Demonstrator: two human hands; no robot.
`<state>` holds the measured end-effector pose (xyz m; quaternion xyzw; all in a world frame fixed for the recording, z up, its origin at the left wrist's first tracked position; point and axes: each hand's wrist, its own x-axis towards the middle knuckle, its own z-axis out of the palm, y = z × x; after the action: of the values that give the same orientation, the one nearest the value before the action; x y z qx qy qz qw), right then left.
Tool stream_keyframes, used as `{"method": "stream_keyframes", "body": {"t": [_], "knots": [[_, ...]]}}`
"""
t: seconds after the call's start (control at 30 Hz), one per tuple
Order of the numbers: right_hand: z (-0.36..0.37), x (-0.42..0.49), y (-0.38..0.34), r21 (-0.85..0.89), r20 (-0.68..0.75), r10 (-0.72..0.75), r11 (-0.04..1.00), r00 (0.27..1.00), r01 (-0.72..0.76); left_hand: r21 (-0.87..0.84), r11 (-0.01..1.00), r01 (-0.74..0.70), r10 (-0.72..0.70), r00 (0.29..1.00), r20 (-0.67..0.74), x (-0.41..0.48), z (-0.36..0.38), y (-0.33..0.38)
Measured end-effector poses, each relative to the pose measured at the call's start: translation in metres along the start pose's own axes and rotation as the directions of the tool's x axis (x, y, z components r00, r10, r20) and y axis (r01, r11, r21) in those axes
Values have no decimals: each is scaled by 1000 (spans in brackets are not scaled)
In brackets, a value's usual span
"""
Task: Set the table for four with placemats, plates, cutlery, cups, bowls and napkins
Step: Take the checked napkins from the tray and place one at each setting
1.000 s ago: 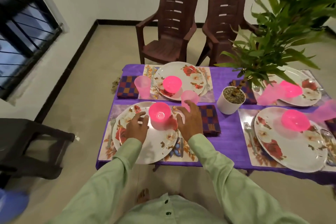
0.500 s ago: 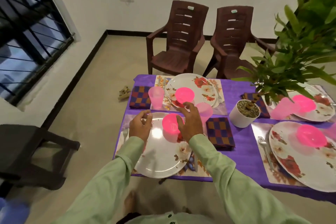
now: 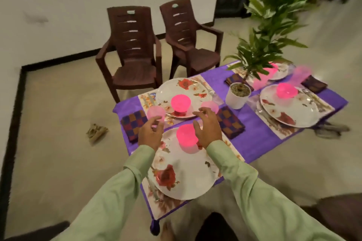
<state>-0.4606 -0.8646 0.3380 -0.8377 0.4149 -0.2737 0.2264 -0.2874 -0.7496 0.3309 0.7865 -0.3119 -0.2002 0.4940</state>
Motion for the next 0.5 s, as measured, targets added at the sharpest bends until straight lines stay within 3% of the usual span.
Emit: {"method": "stream_keyframes", "body": {"t": [0.27, 0.5], "knots": [[-44, -4, -6, -47, -169, 110, 992, 979, -120, -1, 971, -238, 236, 959, 156, 13, 7, 44], [-60, -63, -16, -49, -331, 250, 958, 910, -281, -51, 941, -335, 334, 890, 311, -8, 11, 51]]}}
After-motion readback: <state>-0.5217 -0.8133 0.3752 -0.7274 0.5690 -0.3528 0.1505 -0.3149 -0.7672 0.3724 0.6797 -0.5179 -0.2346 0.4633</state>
